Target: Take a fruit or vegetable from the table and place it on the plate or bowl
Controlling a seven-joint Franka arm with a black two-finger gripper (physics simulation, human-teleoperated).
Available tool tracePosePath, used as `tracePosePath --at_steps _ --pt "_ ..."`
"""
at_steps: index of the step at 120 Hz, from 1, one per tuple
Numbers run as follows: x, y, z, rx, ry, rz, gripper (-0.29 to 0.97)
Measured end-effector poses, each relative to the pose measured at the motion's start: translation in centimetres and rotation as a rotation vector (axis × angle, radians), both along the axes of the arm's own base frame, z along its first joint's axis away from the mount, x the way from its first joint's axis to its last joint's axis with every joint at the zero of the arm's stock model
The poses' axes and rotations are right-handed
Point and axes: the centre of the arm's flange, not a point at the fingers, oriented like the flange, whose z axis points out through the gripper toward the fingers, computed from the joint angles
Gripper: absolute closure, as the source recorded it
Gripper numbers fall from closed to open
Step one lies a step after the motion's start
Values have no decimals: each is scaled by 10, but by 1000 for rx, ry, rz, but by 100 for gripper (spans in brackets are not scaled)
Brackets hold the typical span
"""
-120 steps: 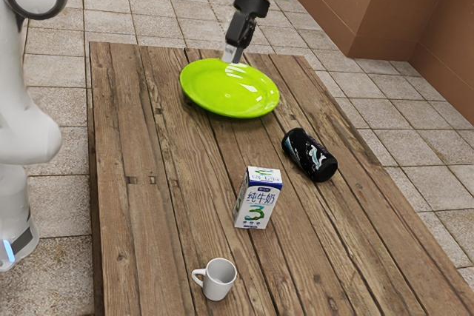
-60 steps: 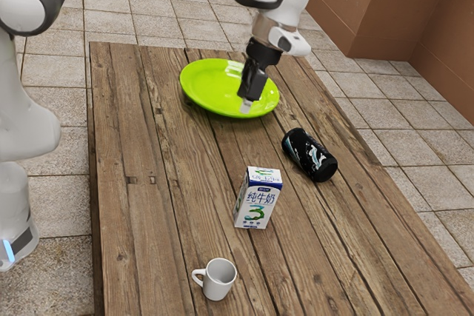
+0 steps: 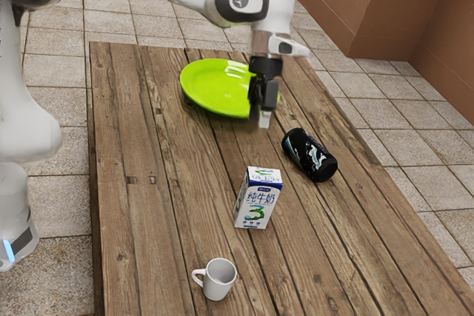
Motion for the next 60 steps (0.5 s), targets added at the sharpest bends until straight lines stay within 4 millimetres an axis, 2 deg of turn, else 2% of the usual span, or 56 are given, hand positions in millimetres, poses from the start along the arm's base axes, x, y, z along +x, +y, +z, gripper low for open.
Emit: tracePosePath --at_steps 12,29,51,60 --pt "5 4 -18 -3 28 28 0" --pt "8 -39 -26 112 19 -29 0" --pt "11 -46 -32 218 20 0 0" --pt "9 -53 -41 233 33 1 0"
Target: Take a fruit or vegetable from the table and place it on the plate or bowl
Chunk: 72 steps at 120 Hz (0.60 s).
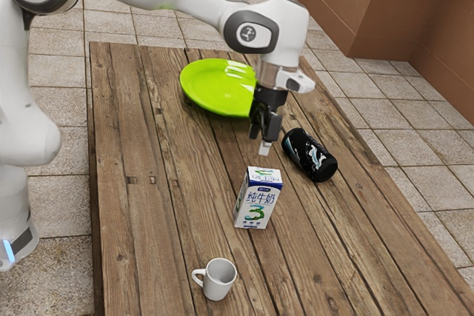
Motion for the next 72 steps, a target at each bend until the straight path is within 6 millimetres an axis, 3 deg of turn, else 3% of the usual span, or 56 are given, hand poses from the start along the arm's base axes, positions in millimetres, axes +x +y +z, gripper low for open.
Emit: tracePosePath --at_steps 38,72 --pt "-6 -25 -21 17 28 15 0" --pt "-9 -32 -39 23 40 44 0"
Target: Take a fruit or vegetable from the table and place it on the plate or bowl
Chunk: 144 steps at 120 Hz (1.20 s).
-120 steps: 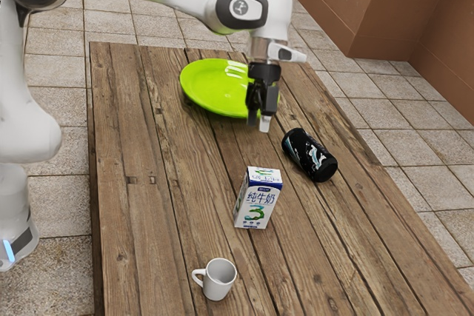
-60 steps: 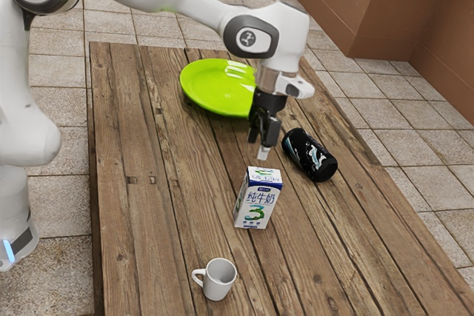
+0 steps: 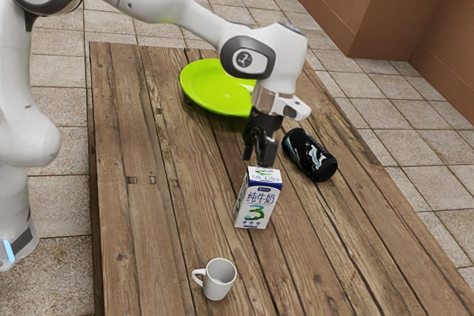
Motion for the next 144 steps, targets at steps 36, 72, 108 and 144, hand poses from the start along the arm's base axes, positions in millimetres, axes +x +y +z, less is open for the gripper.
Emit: tracePosePath --at_steps 36,72,108,144 --pt "7 8 -8 11 -7 41 0" --pt "7 -5 -9 1 -7 42 0" --pt "7 -8 -20 4 9 48 0" --pt "6 -11 -27 4 8 53 0"
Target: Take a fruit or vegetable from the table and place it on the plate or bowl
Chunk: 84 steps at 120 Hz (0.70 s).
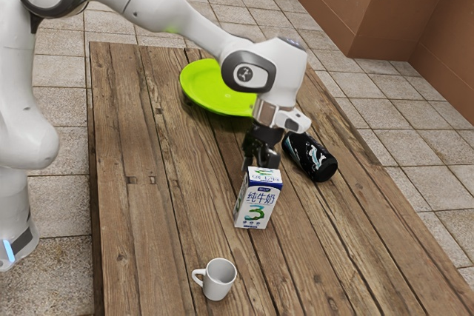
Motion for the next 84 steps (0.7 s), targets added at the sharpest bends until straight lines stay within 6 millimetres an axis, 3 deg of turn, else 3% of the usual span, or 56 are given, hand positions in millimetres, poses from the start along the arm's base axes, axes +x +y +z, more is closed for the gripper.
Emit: tracePosePath --at_steps 49,65,84 --pt "2 -1 -12 0 1 10 1" --pt "5 10 -19 2 8 33 12" --pt "5 5 -19 5 2 28 23"
